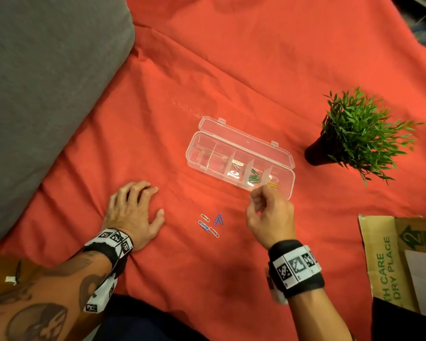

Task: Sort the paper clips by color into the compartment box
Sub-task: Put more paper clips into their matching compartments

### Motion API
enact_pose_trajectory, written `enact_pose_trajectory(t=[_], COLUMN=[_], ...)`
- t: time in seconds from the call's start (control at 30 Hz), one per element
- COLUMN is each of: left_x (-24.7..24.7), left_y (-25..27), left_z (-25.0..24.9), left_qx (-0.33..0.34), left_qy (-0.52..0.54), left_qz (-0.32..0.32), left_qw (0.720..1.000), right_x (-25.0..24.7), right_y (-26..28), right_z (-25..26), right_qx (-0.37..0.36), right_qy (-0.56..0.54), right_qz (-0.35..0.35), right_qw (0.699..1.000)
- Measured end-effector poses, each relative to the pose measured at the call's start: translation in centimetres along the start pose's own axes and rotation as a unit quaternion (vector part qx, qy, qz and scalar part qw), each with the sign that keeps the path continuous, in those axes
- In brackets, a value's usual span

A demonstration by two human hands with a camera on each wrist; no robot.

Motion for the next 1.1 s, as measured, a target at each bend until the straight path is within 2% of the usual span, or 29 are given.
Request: enact_pose_trajectory(t=[0.13, 0.33, 0.5, 0.77, 0.93, 1.1], left_x=[0.0, -0.1, 0.0, 0.1, 0.1, 0.2], left_y=[0.0, 0.0, 0.0, 0.0, 0.2, 0.2], left_z=[0.0, 0.1, 0.2, 0.2, 0.2, 0.2], left_qx=[0.0, 0.002, 0.008, 0.009, 0.007, 0.004], left_qy=[0.001, 0.001, -0.001, -0.004, -0.004, -0.006], left_qz=[0.001, 0.004, 0.003, 0.002, 0.001, -0.001], left_qw=[1.0, 1.0, 1.0, 1.0, 1.0, 1.0], right_x=[-1.3, 1.1, 3.0, 1.5, 2.8, 5.2], right_y=[-3.3, -6.3, -6.6, -3.7, 0.8, 3.0], right_z=[2.4, 2.7, 2.1, 2.3, 2.4, 1.4], right_qx=[-0.016, 0.003, 0.011, -0.012, -0.077, -0.085], right_qy=[-0.005, 0.035, 0.057, -0.009, -0.003, 0.034], right_qz=[-0.053, -0.039, -0.031, -0.068, 0.018, 0.131], right_qw=[0.998, 0.999, 0.998, 0.998, 0.997, 0.987])
Point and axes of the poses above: each hand's wrist, its own y-axis away from the middle knuckle, its own x-axis out of the palm, z = x × y, the point moved 1 cm from there along -y, towards the middle knuckle, and after that the axes turned 12 degrees about y, right-handed, at the moved point
